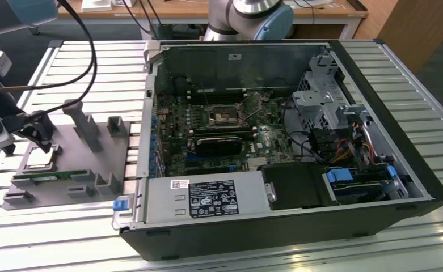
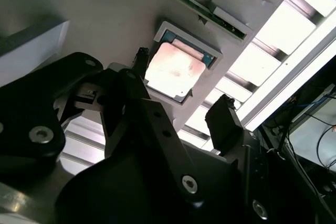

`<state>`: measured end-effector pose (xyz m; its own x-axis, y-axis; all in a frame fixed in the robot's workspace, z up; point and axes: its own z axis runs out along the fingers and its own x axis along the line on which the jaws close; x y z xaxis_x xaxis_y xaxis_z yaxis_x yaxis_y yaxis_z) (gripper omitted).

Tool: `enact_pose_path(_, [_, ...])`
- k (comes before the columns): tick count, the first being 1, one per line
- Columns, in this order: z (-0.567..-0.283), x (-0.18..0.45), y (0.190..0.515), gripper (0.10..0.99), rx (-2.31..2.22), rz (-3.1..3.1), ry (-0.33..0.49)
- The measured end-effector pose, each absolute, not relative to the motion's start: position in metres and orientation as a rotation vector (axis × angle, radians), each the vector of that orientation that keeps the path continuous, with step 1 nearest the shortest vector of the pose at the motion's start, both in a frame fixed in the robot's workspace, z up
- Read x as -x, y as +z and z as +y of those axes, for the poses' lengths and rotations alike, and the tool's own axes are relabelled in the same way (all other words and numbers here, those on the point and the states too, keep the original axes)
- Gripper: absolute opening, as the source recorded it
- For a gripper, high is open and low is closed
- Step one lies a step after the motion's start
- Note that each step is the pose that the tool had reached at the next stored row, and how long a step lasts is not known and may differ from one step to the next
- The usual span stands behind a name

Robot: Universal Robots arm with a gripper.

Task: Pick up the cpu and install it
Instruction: 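Pick up the cpu and move it towards the insertion slot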

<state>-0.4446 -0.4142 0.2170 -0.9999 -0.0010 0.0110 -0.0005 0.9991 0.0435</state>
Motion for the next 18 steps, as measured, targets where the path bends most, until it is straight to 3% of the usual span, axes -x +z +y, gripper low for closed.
enact_pose_path(1, [-0.414, 0.445, 0.215, 0.714, -0.001, -3.130, -0.068])
enact_pose_path(18, [-0.411, 0.446, 0.194, 0.714, -0.001, -3.134, -0.074])
